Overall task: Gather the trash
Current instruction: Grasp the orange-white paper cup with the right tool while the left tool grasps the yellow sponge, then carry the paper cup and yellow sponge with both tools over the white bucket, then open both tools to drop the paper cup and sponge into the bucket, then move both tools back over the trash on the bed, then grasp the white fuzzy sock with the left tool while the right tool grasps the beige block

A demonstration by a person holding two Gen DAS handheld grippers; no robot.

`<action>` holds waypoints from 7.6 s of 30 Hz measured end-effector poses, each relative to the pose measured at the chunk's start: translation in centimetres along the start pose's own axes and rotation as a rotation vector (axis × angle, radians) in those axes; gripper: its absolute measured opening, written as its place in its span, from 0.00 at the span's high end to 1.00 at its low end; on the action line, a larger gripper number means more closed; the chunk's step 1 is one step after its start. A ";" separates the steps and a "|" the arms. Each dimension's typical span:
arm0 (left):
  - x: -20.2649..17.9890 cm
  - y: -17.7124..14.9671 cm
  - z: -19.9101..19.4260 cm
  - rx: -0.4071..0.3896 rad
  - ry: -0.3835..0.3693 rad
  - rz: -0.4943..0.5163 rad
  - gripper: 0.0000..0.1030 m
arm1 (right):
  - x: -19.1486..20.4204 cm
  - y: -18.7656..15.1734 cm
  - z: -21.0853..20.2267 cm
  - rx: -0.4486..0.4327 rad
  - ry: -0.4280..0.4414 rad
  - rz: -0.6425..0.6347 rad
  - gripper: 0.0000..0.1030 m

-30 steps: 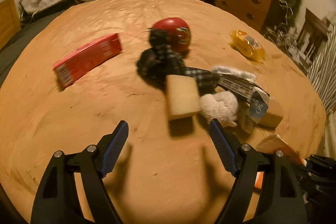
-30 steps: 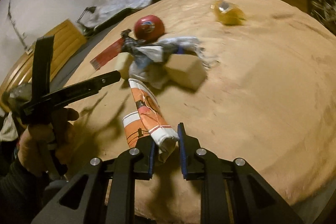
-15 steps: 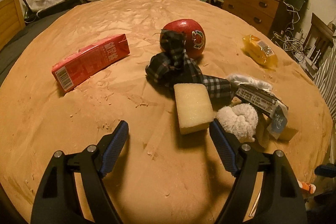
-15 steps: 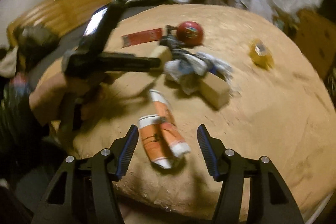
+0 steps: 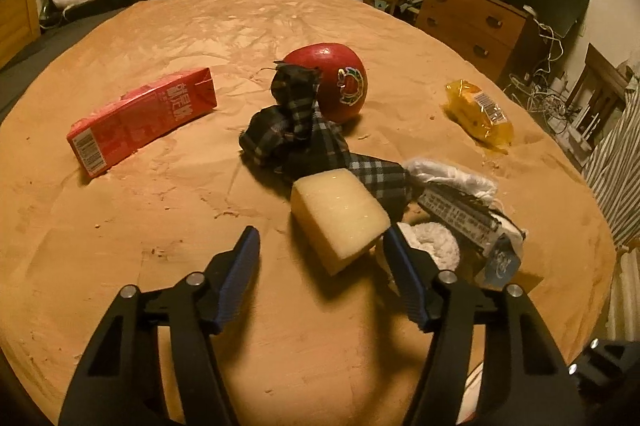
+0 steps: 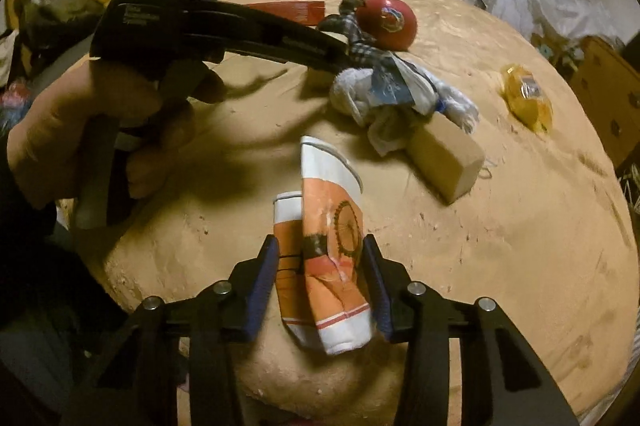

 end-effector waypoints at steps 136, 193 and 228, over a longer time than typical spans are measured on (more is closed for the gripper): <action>-49.2 -2.0 -9.7 -0.043 -0.466 0.594 0.22 | -39.1 -23.9 -36.0 -0.236 -0.360 0.881 0.39; 2.6 -4.3 -4.4 0.062 -0.017 0.021 0.20 | -8.9 4.3 -2.0 -0.059 0.098 0.166 0.29; 0.0 -4.6 -0.9 0.102 -0.015 0.062 0.57 | -6.6 1.3 -0.1 0.005 0.105 0.106 0.66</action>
Point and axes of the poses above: each gripper's, at about its wrist camera, not at the fingertips, and z roughly the way its jaws point, x to its left, y to its top, the point moved 7 cm from there along z, roughly the way its jaws point, and after that the axes turned 13 degrees about z, right-handed, at the moved point
